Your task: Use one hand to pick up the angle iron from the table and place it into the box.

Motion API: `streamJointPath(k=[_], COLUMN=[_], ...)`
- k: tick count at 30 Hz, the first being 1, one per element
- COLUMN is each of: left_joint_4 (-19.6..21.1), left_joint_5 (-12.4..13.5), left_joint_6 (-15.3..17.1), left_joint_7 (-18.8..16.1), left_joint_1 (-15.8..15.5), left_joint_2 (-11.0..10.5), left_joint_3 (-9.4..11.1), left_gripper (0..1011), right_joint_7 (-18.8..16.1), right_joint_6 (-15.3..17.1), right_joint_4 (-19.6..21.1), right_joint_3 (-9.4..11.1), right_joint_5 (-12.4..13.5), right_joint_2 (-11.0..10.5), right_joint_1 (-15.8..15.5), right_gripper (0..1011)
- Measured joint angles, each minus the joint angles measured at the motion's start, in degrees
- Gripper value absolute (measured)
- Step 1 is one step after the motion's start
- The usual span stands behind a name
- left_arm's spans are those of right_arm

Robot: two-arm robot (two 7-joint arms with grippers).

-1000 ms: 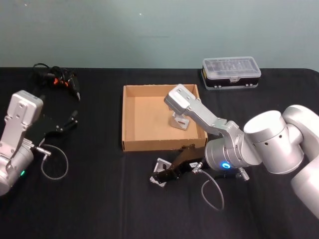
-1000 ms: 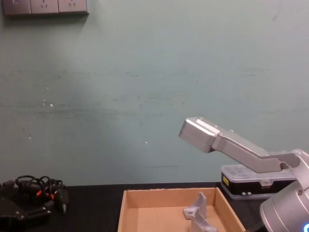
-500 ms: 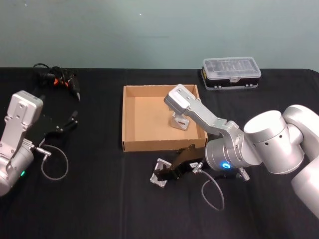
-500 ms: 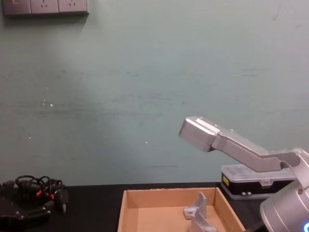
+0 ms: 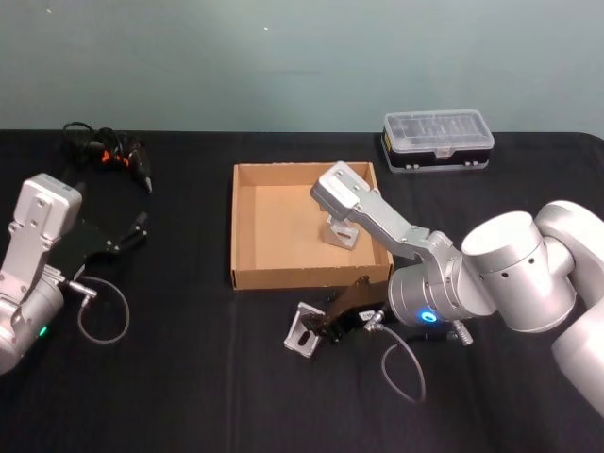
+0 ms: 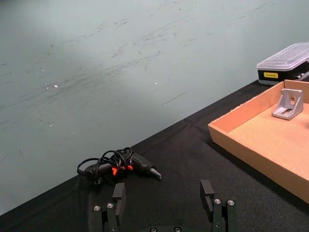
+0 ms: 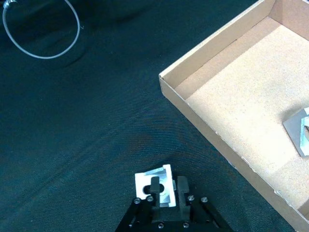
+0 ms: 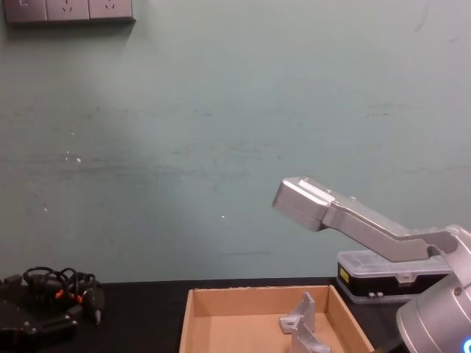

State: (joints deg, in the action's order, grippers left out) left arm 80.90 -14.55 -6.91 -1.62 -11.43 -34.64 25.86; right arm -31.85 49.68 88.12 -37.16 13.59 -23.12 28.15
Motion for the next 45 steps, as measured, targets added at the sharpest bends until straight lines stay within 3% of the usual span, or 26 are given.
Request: streamJointPath(k=[7,17,26,29,34,39,45], left_joint_4=[0.0,0.0,0.0,0.0,0.0,0.0,0.0], left_joint_5=[0.0,0.0,0.0,0.0,0.0,0.0,0.0], left_joint_6=[0.0,0.0,0.0,0.0,0.0,0.0,0.0], left_joint_7=[0.0,0.0,0.0,0.0,0.0,0.0,0.0], left_joint_1=[0.0,0.0,0.0,0.0,0.0,0.0,0.0], left_joint_2=[0.0,0.0,0.0,0.0,0.0,0.0,0.0], left_joint_3=[0.0,0.0,0.0,0.0,0.0,0.0,0.0], left_gripper=[1011,1011,1011,1011,1011,1012,1011], right_joint_7=[0.0,0.0,-0.2,1.0,3.0,5.1,7.4], right_joint_6=[0.0,0.0,0.8,1.8,2.8,4.2,4.0], right_joint_4=[0.0,0.2,5.5,7.7,7.7,3.8,-4.2], right_joint_3=[0.0,-0.2,-0.7,0.3,1.6,2.9,3.1], right_joint_5=[0.0,-0.1,-0.8,-0.7,-1.3,-2.4,-5.0], right_joint_2=[0.0,-0.1,-0.5,0.4,2.4,5.5,9.5], right_joint_1=[0.0,0.0,1.1,1.7,3.0,5.1,9.1], right_gripper=[78,78,78,78,78,78,79])
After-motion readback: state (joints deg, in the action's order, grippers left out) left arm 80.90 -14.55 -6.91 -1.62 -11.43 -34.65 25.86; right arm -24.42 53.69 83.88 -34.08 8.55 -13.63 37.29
